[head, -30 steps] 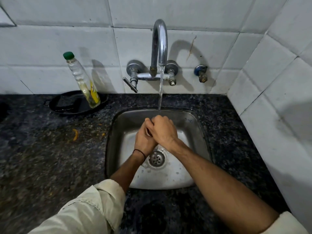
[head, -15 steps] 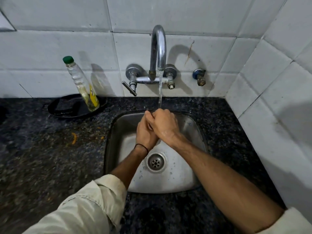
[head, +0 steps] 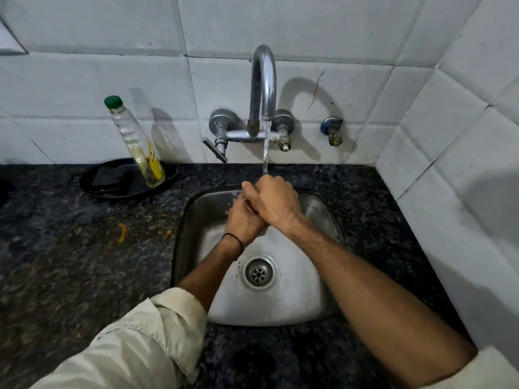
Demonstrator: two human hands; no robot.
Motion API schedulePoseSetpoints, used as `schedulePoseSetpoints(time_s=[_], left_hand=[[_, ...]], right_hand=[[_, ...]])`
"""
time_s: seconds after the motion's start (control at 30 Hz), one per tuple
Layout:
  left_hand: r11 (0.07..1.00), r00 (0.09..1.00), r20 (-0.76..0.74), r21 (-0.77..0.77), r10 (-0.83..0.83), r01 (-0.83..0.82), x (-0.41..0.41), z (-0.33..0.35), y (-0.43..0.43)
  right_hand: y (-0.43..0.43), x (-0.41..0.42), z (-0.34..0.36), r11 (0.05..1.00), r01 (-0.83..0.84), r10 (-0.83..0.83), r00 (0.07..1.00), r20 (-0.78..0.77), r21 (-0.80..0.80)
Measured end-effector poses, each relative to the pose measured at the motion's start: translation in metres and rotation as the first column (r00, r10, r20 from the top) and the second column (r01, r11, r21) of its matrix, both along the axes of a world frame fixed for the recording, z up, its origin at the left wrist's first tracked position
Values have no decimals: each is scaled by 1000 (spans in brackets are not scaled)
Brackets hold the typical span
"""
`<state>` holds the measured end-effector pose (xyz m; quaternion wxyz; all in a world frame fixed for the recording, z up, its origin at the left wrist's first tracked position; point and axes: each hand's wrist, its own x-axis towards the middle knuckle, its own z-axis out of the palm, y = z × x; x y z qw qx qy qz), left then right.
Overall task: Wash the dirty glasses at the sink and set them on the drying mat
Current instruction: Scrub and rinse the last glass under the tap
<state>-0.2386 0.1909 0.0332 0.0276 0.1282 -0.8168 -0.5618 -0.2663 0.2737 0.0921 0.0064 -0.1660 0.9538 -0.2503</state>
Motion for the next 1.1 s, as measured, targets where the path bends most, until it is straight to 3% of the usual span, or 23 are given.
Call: schedulePoseSetpoints(time_s=[0.07, 0.13, 0.2, 0.27, 0.3, 0.33, 0.43, 0.5, 0.53, 0.6, 0.63, 0.67, 0.7, 0.77, 0.83, 0.87, 0.9, 0.97, 1.03, 1.1], left_hand=[[941, 974, 29, 263, -227, 211, -1, 3, -18], [834, 912, 7, 408, -411, 373, -2, 8, -31], [881, 936, 49, 357, -350, 310, -7, 8, -28], [989, 990, 44, 64, -136, 133, -12, 2, -18], [990, 998, -7, -126, -70, 68, -13, -5, -14], [975, 996, -77, -218, -54, 36, -12, -8, -12], [996, 983, -160, -47, -88, 82, -7, -19, -23], [984, 973, -155, 19, -170, 175, -4, -21, -38], [973, 965, -135, 14, -224, 228, -2, -21, -41], [960, 956, -89, 7, -280, 281, 1, -25, -38], [961, 959, -80, 26, -271, 274, 0, -27, -34], [965, 964, -85, 40, -254, 258, 1, -25, -29], [972, 969, -99, 38, -228, 233, -1, -25, -26], [986, 976, -142, -16, -166, 165, -4, -25, -19], [998, 989, -137, 40, -49, 55, -5, -29, -18], [997, 992, -128, 81, 3, 8, -4, -30, -17], [997, 992, -120, 64, 40, -32, -5, -36, -17], [990, 992, -126, -136, 31, -48, -5, -39, -21], [961, 993, -119, -274, 6, -39, -6, -38, -23], [939, 996, -79, -344, -39, 9, -4, -30, -19]], right_hand=[[13, -10, 7, 984, -178, 177, 982, 72, 12], [20, -12, 9, 966, -255, 260, 954, 148, -48], [15, -8, 7, 985, -132, 147, 979, 142, -112], [-2, -2, 1, 977, 88, -42, 972, 231, -192], [-9, 2, -3, 968, 152, -86, 948, 305, -198], [-15, 8, -8, 975, 148, -85, 937, 340, -164], [-6, 28, -12, 991, -132, 136, 972, 191, -36], [19, 25, -7, 891, -424, 408, 905, 122, 162], [30, 17, -4, 773, -541, 527, 838, 138, 332], [43, -6, 0, 500, -623, 685, 710, 166, 601], [43, -14, 0, 428, -622, 720, 673, 169, 656], [39, -18, -4, 421, -612, 710, 682, 176, 670], [33, -19, -8, 459, -601, 674, 715, 184, 655], [17, -15, -16, 661, -546, 502, 832, 237, 515], [0, -5, -24, 925, -296, 211, 922, 324, 238], [-12, 0, -29, 992, -96, 59, 926, 373, 80], [-22, 7, -32, 993, 102, -72, 914, 400, -55], [-40, 22, -47, 883, 377, -229, 866, 445, -280], [-49, 37, -56, 775, 471, -290, 857, 426, -421], [-43, 40, -58, 744, 471, -349, 878, 327, -473]])
